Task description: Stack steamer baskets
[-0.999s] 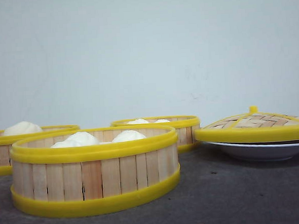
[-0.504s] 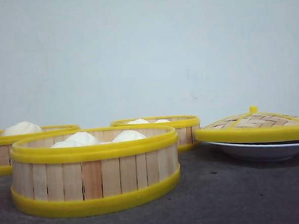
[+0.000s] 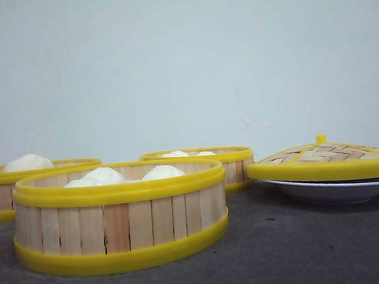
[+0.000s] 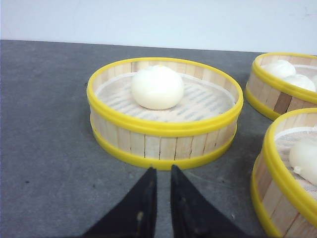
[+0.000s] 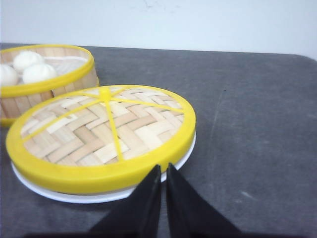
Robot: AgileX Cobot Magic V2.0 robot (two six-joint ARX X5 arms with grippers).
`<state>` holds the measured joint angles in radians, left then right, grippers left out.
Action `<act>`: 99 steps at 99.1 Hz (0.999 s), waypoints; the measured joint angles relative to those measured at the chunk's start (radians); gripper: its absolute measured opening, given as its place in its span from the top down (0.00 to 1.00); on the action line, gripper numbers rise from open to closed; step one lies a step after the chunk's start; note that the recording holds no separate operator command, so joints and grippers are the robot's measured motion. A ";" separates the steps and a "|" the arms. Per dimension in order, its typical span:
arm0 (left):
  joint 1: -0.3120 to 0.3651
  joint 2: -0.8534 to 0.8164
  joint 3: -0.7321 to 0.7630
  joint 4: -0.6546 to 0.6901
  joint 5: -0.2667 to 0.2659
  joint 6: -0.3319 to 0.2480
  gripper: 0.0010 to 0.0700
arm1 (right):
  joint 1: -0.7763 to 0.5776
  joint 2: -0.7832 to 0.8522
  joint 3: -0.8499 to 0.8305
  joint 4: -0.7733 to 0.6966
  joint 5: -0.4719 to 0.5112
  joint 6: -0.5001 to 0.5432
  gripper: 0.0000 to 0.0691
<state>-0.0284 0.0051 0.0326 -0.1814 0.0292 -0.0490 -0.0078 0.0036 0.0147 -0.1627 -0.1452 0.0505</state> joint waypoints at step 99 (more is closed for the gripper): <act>0.000 0.414 0.556 -0.266 0.010 -0.180 0.98 | 0.000 0.426 0.583 -0.323 -0.040 0.233 0.99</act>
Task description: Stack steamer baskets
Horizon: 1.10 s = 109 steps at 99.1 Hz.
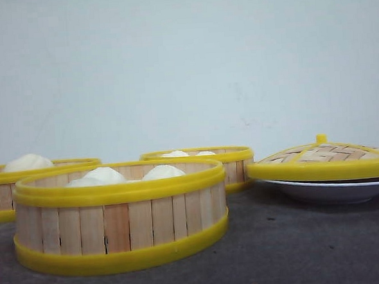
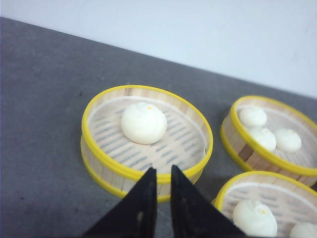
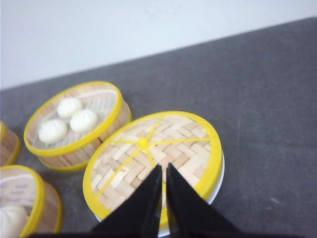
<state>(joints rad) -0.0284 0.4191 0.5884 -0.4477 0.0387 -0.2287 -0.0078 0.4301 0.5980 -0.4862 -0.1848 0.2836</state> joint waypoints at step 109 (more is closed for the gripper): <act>0.000 0.376 0.213 -0.169 0.013 0.187 0.28 | 0.006 0.404 0.157 -0.089 -0.004 -0.177 0.05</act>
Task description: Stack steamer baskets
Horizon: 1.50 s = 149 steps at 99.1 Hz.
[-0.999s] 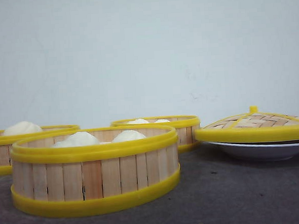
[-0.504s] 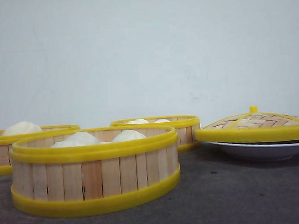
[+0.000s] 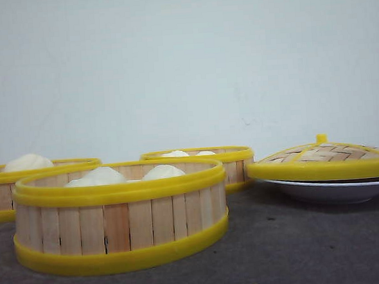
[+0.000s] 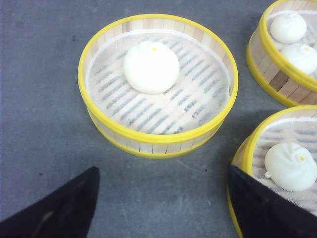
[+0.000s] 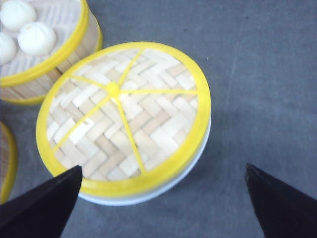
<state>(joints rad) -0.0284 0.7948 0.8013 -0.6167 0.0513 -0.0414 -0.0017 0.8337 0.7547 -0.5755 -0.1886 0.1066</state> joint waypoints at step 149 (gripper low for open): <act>0.000 0.000 0.000 -0.005 0.000 0.000 0.28 | 0.302 1.410 1.160 -0.018 0.113 -0.005 0.21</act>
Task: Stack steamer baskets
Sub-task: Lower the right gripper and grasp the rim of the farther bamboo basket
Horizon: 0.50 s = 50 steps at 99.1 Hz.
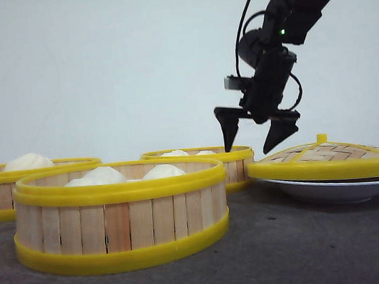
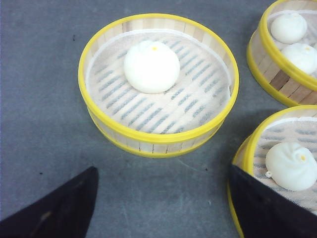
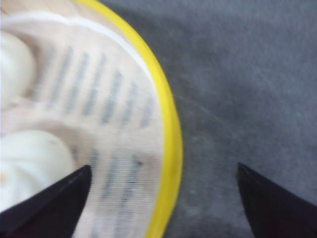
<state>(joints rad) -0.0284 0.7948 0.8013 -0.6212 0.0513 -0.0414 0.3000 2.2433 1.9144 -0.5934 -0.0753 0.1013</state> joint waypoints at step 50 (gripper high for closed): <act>0.000 0.000 0.000 0.000 0.000 0.000 0.28 | 0.007 0.038 0.002 0.014 -0.002 0.014 0.79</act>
<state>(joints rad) -0.0284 0.7948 0.8013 -0.6216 0.0513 -0.0414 0.3073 2.2810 1.9160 -0.5789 -0.0776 0.1158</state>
